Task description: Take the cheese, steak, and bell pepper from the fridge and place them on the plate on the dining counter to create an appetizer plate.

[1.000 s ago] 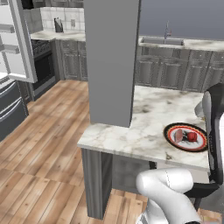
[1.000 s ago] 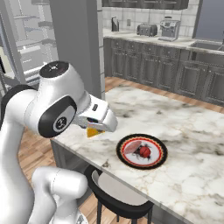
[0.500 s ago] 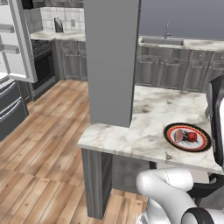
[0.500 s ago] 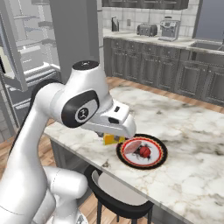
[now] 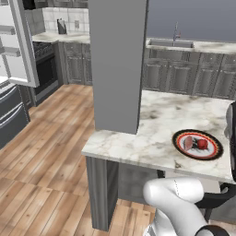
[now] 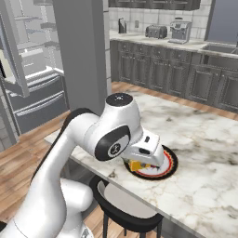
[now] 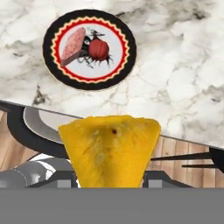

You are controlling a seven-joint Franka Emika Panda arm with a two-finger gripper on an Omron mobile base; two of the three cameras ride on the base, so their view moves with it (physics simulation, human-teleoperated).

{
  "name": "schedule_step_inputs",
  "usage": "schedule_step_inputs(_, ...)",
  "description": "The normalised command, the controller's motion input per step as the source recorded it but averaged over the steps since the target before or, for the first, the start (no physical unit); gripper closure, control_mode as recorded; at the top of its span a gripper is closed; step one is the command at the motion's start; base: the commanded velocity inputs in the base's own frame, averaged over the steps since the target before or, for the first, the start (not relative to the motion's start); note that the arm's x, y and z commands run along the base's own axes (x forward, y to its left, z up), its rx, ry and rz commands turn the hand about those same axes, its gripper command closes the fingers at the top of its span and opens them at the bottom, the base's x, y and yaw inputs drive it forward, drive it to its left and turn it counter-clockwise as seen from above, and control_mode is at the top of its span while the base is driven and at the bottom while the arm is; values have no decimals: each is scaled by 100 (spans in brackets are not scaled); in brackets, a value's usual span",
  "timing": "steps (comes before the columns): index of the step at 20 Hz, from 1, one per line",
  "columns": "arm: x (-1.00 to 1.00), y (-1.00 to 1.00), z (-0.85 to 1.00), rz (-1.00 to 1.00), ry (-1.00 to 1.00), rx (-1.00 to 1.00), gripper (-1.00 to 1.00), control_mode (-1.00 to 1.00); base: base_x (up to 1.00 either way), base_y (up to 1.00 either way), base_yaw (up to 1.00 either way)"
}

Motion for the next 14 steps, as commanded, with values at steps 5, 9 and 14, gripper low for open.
schedule_step_inputs(5, 60, -53, -1, 0, 16, 13, 100, -100, 0, 0, 0)
schedule_step_inputs(9, 46, -54, -16, 2, 15, 12, 100, -100, 0, 0, 0)
schedule_step_inputs(14, 52, -39, -25, 7, 17, 12, 100, -100, 0, 0, 0)
